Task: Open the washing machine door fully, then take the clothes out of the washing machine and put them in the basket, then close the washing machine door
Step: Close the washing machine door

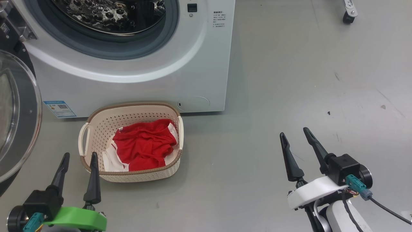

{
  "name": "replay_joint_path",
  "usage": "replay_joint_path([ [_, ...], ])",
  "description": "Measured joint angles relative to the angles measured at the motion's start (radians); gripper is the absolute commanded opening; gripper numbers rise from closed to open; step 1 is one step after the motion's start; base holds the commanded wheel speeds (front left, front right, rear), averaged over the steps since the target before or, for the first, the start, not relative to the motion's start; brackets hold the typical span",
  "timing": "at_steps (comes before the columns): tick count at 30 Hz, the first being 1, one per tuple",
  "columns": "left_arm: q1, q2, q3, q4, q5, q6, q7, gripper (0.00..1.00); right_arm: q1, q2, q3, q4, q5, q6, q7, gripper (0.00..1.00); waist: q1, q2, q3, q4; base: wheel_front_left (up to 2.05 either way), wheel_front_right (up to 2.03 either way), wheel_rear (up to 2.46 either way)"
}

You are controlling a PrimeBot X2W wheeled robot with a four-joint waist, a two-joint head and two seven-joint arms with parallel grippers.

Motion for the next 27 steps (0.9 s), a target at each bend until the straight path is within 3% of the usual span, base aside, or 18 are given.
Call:
replay_joint_path([
  [27, 0.000, -0.004, 0.003, 0.006, 0.015, -0.005, 0.000, 1.00, 0.000, 0.000, 0.005, 0.002, 0.005, -0.002, 0.000, 1.00, 0.0000, 0.0000, -0.007, 0.005, 0.00, 0.00, 0.00],
])
